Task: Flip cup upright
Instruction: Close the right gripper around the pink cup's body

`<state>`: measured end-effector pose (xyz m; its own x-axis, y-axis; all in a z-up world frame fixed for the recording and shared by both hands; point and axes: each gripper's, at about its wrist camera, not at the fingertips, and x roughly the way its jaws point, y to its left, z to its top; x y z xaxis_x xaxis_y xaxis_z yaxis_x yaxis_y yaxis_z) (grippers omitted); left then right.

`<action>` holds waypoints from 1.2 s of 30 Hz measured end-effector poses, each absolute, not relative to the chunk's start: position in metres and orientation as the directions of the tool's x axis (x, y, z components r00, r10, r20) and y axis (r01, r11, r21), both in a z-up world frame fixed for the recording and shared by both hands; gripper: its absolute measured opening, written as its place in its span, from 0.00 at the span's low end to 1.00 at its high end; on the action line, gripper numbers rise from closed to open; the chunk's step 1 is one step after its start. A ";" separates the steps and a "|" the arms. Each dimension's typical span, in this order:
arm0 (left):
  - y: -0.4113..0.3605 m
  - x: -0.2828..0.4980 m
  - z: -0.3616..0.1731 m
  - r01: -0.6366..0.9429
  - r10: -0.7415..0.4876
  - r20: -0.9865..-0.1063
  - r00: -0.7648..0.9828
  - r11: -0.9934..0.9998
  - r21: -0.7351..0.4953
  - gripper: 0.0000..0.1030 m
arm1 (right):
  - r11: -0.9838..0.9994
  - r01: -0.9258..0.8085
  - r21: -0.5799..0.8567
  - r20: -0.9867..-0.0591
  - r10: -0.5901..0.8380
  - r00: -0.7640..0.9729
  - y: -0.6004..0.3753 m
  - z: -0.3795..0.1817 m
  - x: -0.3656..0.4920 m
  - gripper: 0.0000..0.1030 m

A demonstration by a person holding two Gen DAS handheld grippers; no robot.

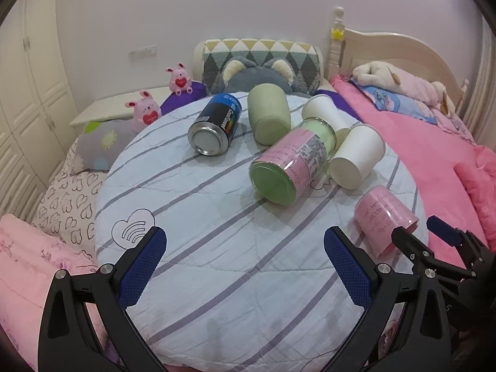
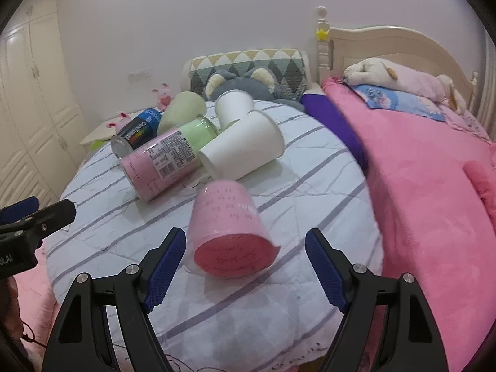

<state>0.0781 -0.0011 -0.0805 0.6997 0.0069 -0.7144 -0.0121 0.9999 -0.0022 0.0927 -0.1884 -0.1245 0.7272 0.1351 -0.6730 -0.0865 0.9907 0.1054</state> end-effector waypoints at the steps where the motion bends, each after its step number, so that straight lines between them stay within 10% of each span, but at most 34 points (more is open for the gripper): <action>1: -0.001 0.079 -0.081 -0.015 0.010 -0.716 0.698 1.000 0.000 1.00 | 0.990 -0.094 0.105 -0.673 0.140 0.727 -0.187 -0.126 0.094 0.79; 36: 0.021 0.090 -0.087 -0.039 0.026 -0.731 0.682 0.999 0.000 1.00 | 0.909 -0.320 0.268 -0.612 0.417 0.673 -0.186 -0.165 0.122 0.67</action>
